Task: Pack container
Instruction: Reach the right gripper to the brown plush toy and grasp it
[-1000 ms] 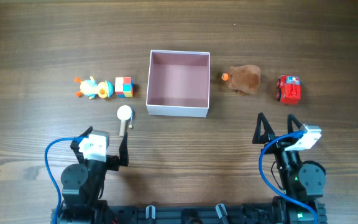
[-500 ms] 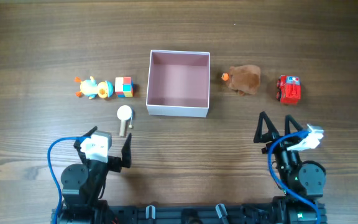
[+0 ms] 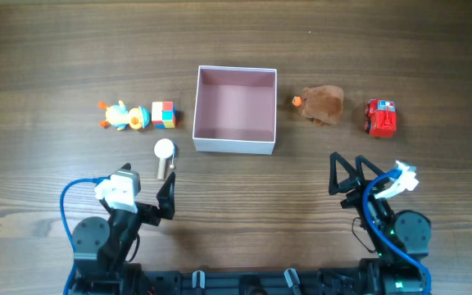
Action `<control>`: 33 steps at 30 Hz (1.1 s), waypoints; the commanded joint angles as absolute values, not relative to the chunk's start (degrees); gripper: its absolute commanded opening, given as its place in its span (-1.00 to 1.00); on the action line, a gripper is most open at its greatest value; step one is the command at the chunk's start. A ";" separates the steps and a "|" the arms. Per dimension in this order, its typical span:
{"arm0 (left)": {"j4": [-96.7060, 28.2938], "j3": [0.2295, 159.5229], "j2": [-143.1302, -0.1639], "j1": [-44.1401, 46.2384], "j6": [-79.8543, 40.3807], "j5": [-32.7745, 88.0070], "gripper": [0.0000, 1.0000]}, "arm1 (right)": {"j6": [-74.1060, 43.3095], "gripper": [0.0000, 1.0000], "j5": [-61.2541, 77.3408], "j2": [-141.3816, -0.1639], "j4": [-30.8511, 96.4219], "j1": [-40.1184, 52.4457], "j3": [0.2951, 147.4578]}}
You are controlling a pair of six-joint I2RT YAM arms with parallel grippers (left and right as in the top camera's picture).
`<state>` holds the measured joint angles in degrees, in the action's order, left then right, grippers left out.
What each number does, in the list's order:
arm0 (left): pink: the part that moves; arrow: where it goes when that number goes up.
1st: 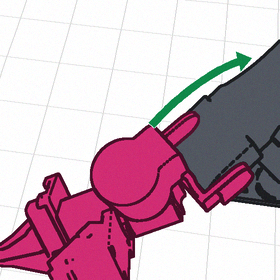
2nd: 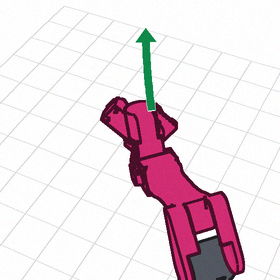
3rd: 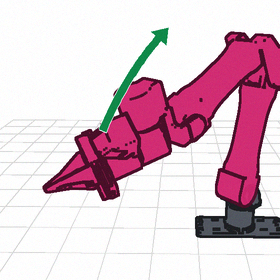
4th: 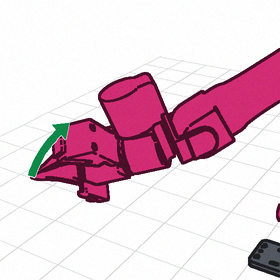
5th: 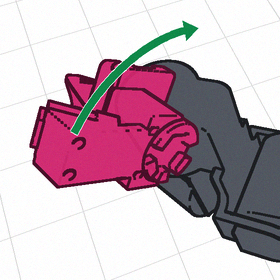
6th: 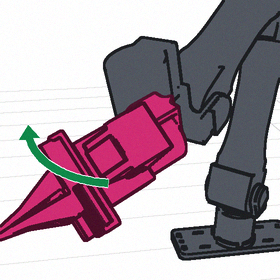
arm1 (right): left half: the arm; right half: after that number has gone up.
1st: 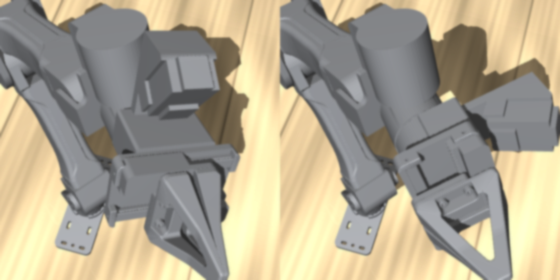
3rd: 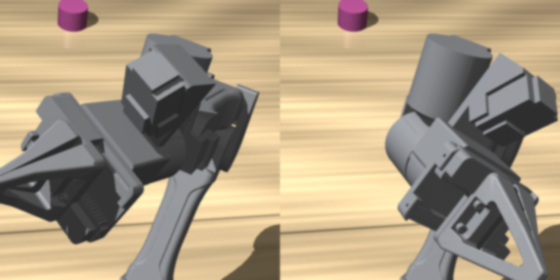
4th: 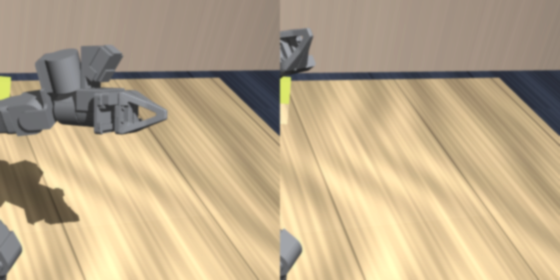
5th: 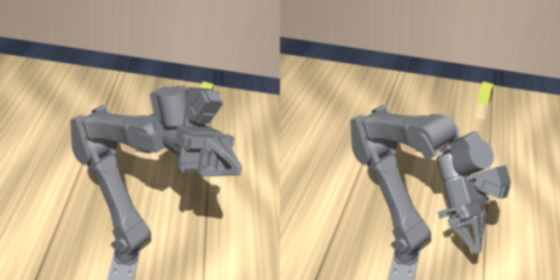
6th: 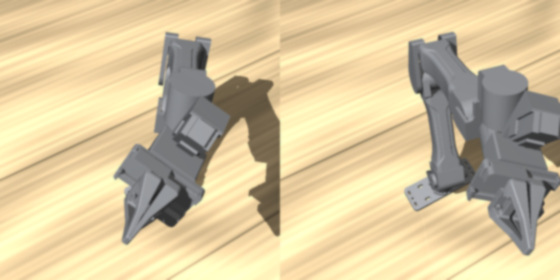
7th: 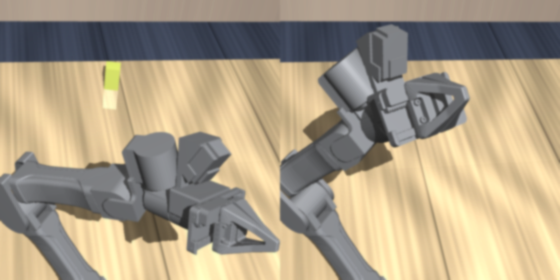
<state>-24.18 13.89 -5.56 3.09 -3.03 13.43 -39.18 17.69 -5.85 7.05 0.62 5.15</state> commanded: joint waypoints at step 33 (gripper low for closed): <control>-37.60 63.68 -71.22 -3.55 -7.79 7.86 0.99 | -5.26 1.00 13.26 -89.19 52.45 1.52 84.33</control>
<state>-37.56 62.24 -71.20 -3.14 -6.83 8.14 -8.14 14.31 -84.55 52.53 0.91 83.20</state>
